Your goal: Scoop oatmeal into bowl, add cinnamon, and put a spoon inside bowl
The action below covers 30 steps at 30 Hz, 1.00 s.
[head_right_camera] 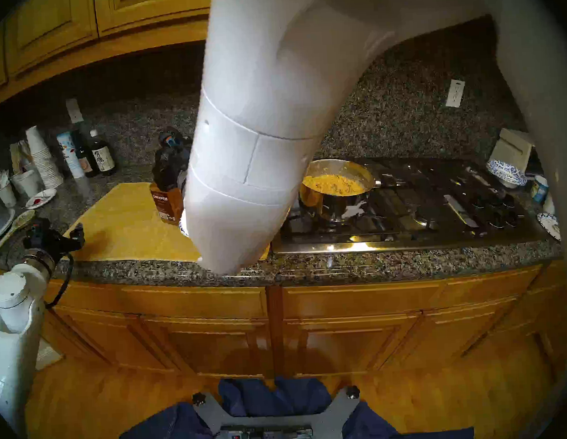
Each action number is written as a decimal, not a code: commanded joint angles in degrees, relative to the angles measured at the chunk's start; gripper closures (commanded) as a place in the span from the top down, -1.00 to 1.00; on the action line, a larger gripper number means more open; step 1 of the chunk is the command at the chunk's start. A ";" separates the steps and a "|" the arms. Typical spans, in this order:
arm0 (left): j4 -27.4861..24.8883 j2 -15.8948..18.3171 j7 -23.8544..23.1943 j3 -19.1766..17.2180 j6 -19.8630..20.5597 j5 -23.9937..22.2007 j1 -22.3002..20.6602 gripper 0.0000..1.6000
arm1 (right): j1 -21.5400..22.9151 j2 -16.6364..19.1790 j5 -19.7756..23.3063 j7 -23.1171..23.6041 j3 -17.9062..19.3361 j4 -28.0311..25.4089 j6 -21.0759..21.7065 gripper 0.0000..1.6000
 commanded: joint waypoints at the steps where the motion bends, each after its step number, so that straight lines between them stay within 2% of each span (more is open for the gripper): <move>1: -1.14 0.69 0.09 -0.89 -0.52 0.11 -1.03 1.00 | 3.16 6.60 5.08 -5.13 1.34 2.70 -0.37 -1.00; 9: -1.10 0.69 0.10 -0.86 -0.49 0.11 -1.04 1.00 | 4.14 10.09 10.70 -4.51 0.28 4.36 -0.37 -1.00; 15: -1.08 0.70 0.10 -0.84 -0.48 0.10 -1.04 1.00 | 5.67 13.69 15.36 -4.27 -2.90 4.10 -0.37 -1.00; 16: -1.07 0.70 0.10 -0.84 -0.48 0.10 -1.04 1.00 | 6.10 12.67 16.24 -4.48 -4.04 4.26 -0.37 -1.00; 20: -1.08 0.70 0.10 -0.84 -0.48 0.10 -1.05 1.00 | 7.39 16.02 18.61 -4.11 -6.19 2.98 -0.37 -1.00; 21: -1.07 0.70 0.10 -0.83 -0.48 0.10 -1.05 1.00 | 7.90 15.72 19.42 -4.24 -7.35 2.92 -0.37 -1.00; 24: -1.07 0.70 0.11 -0.83 -0.48 0.10 -1.05 1.00 | 9.04 18.14 20.80 -3.96 -9.00 2.01 -0.37 -1.00; 30: -1.12 0.71 0.11 -0.87 -0.51 0.11 -1.06 1.00 | 11.69 20.56 23.27 -3.26 -11.38 -0.30 -0.37 -1.00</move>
